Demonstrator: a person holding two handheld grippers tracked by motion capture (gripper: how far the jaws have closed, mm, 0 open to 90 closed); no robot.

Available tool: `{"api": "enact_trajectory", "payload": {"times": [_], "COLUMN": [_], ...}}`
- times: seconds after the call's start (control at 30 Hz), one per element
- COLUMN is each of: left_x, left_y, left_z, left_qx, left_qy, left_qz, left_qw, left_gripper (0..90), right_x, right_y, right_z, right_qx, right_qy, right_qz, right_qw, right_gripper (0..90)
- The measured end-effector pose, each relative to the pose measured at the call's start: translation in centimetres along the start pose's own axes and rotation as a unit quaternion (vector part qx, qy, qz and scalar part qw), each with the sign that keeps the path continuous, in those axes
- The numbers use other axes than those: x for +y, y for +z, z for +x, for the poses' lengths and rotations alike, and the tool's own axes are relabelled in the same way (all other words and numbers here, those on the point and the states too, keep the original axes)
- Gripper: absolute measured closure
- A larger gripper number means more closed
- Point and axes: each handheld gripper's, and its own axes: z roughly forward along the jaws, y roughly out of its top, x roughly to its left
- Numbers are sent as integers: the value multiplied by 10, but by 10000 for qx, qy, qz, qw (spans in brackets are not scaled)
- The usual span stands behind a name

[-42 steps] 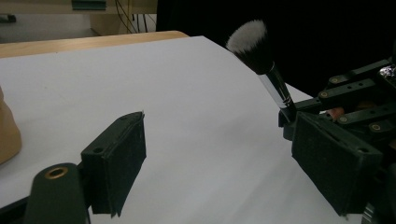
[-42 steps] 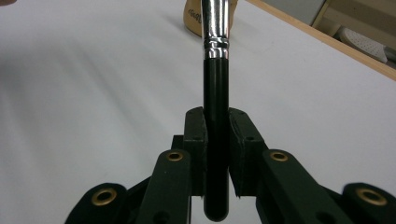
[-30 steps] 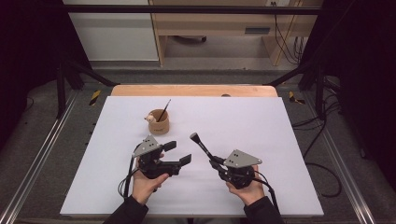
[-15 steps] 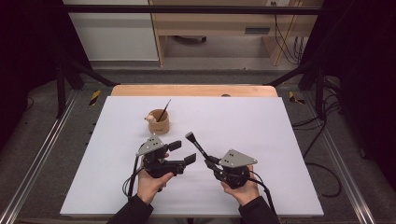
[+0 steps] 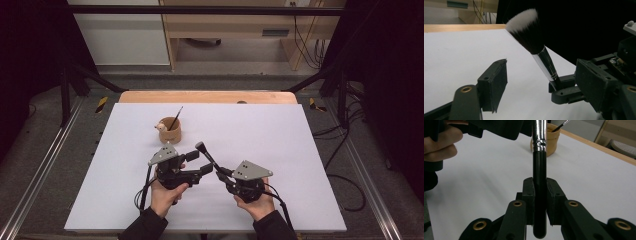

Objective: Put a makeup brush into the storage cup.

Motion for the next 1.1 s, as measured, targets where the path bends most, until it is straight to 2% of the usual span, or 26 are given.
{"api": "enact_trajectory", "payload": {"times": [0.73, 1.1], "left_x": [-1, -1], "left_y": [2, 0], "left_z": [1, 0], "left_qx": [-169, -96], "left_qy": [-382, -467], "left_qz": [-140, -208], "left_qw": [9990, 9986], "left_gripper": [486, 596], "right_x": [2, 2], "right_y": [5, 7], "right_z": [7, 9], "right_qx": [109, 197], "right_qy": [205, 362], "right_qz": [-185, -228], "right_qw": [9996, 9989], "right_gripper": [792, 792]}}
